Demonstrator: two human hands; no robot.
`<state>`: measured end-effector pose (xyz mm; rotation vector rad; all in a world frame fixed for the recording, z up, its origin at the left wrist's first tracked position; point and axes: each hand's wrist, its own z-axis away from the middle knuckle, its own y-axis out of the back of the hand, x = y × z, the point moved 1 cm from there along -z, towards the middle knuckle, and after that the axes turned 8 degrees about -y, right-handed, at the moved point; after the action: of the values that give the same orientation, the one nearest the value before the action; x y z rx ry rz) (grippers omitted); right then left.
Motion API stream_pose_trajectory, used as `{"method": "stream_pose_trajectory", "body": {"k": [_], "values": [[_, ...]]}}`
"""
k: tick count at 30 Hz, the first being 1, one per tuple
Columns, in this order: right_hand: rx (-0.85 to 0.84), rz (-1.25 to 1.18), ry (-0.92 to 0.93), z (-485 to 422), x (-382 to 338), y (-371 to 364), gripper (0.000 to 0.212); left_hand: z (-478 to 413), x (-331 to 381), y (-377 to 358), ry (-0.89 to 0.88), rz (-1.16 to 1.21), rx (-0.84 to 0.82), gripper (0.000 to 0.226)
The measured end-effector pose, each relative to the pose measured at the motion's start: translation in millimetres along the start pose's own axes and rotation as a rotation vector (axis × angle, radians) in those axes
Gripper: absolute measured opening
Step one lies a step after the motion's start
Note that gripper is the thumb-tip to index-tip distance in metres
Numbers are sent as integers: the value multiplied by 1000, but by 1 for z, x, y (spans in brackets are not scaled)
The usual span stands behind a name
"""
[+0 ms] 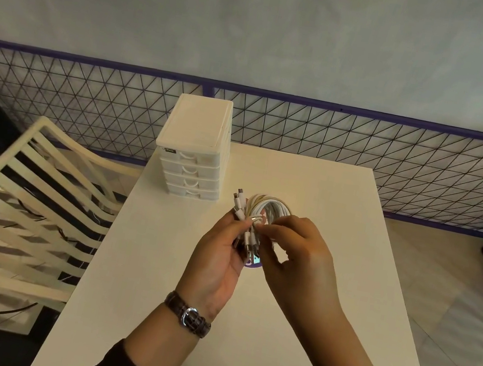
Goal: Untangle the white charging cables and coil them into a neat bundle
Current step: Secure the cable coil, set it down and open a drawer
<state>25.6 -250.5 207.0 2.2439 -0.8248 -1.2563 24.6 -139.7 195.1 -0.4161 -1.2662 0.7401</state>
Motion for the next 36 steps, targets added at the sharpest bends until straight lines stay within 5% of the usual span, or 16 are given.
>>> {"method": "stream_pose_trajectory", "body": {"k": [10, 16, 30, 36], "values": [[-89, 4, -15, 4, 8, -3, 33, 1, 2, -2, 42, 23, -3, 29], [-14, 60, 87, 4, 6, 3, 22, -3, 7, -1, 82, -14, 0, 21], [-639, 43, -272, -34, 16, 15, 24, -5, -2, 9, 183, -64, -67, 37], [-514, -119, -464, -29, 26, 13, 17, -8, -3, 12, 192, -64, -135, 29]]}}
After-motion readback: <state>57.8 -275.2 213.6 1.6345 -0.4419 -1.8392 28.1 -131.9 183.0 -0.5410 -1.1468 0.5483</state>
